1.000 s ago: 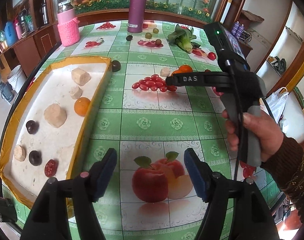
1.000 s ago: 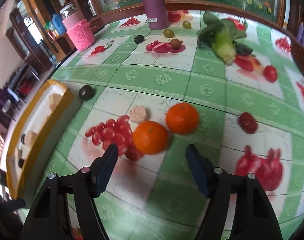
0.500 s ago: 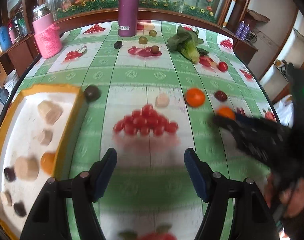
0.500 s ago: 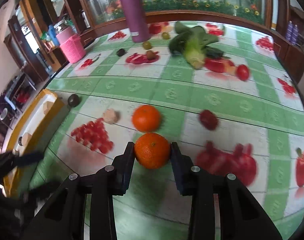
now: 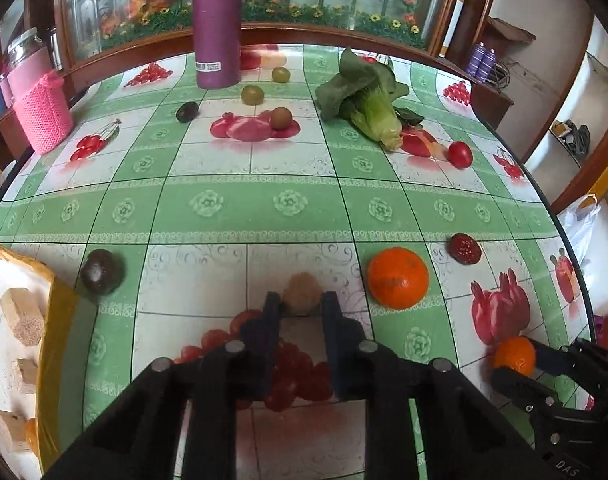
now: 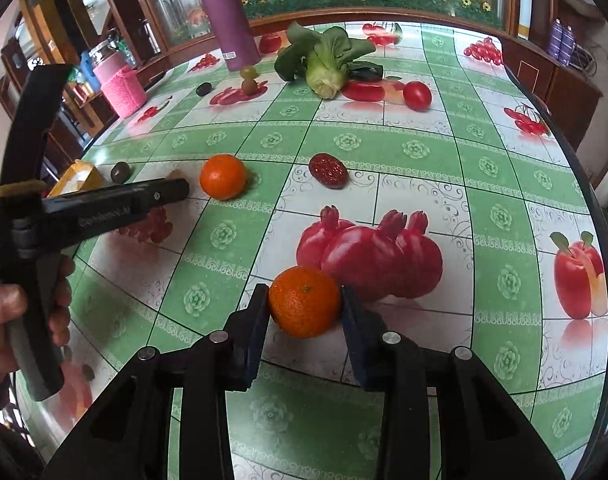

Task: Organize fruits
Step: 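Grasp an orange with the right tool while the left tool grasps a round beige piece, then carry the orange and beige piece over the white tray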

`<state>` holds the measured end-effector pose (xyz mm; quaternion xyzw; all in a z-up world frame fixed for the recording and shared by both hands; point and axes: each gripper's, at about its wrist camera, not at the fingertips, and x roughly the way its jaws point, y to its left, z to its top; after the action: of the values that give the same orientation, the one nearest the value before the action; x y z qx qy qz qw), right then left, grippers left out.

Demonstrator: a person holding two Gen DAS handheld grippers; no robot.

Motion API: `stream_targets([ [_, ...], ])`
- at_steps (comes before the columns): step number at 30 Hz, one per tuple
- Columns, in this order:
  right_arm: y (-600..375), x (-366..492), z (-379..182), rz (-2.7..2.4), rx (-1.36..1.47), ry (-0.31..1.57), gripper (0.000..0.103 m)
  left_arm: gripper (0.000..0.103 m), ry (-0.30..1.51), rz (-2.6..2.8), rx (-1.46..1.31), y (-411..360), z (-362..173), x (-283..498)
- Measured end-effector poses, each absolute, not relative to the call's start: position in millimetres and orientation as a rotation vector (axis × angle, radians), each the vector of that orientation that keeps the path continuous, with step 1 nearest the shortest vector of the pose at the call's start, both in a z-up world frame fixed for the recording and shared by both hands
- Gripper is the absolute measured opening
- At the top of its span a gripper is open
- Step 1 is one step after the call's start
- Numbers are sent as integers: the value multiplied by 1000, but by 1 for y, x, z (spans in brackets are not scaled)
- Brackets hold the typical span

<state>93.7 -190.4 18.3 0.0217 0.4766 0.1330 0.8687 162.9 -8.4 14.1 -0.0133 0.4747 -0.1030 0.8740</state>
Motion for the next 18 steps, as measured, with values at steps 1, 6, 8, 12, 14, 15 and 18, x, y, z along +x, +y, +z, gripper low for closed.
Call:
stream_targets([
  [1, -189, 92, 19, 278, 39, 991, 35, 23, 994, -222, -42, -6, 15, 161],
  [6, -188, 82, 27, 283, 38, 977, 35, 23, 983, -256, -90, 3, 28, 139],
  [8, -187, 78, 30, 282, 37, 972, 35, 23, 978, -272, -102, 7, 35, 124],
  [12, -186, 63, 41, 282, 24, 955, 35, 23, 966, -308, -127, 13, 46, 90],
  [14, -184, 56, 43, 276, 7, 952, 35, 23, 957, -316, -137, 17, 51, 73],
  [15, -182, 52, 42, 276, -5, 957, 35, 23, 952, -319, -140, 19, 53, 66],
  [18, -177, 44, 39, 273, -27, 975, 35, 23, 932, -317, -145, 26, 60, 43],
])
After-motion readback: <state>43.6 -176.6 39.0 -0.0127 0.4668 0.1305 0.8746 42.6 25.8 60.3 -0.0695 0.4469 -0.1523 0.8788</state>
